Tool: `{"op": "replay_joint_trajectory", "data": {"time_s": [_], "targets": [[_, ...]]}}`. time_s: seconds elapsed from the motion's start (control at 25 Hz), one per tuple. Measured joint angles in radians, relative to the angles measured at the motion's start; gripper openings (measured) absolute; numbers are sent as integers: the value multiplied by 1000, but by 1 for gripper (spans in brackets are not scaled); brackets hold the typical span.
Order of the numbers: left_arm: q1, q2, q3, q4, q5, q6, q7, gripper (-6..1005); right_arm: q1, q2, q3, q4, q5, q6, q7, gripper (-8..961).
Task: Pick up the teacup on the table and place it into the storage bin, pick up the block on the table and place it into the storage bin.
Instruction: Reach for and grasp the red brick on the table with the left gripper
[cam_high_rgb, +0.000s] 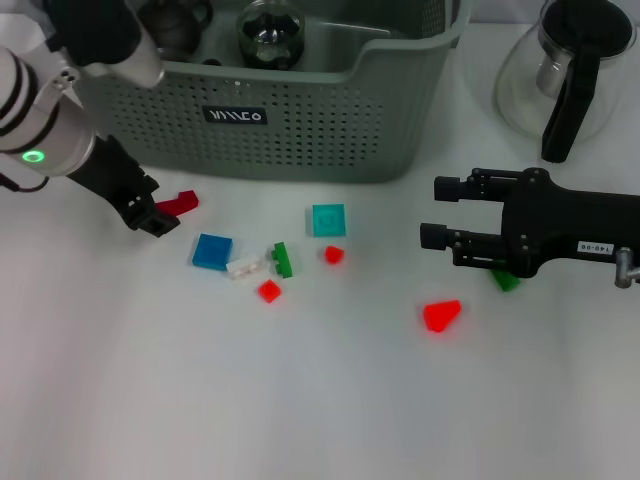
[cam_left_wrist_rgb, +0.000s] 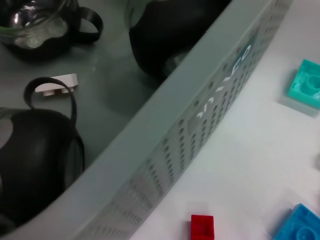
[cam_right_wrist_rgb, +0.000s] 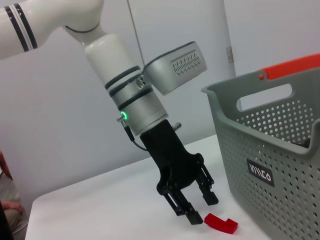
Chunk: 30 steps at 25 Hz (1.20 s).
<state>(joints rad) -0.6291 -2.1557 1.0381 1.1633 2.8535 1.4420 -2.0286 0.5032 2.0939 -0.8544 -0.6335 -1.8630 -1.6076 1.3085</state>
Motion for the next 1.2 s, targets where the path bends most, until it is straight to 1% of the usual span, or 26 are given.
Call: {"op": "replay_joint_trajectory", "data": {"time_s": [0.2,0.32,0.52,0.8,1.2], "targets": [[-26,20,22,-60,2,-12,-25,553,-4,0,0,0,-1,0,0,675],[-34,27,23,-80,2,-27,-41,553,-8,0,0,0,-1,0,0,675],[-35,29,22,-91,3,-38,-50,553,-10,0,0,0,-1,0,0,675],[-40,42,24,-127,4,-39,-62,554,-11,0,0,0,-2,-2,0,675],[-40,39,41,-130,4,-25,-62,552,-8,0,0,0,-2,-6,0,674]]}}
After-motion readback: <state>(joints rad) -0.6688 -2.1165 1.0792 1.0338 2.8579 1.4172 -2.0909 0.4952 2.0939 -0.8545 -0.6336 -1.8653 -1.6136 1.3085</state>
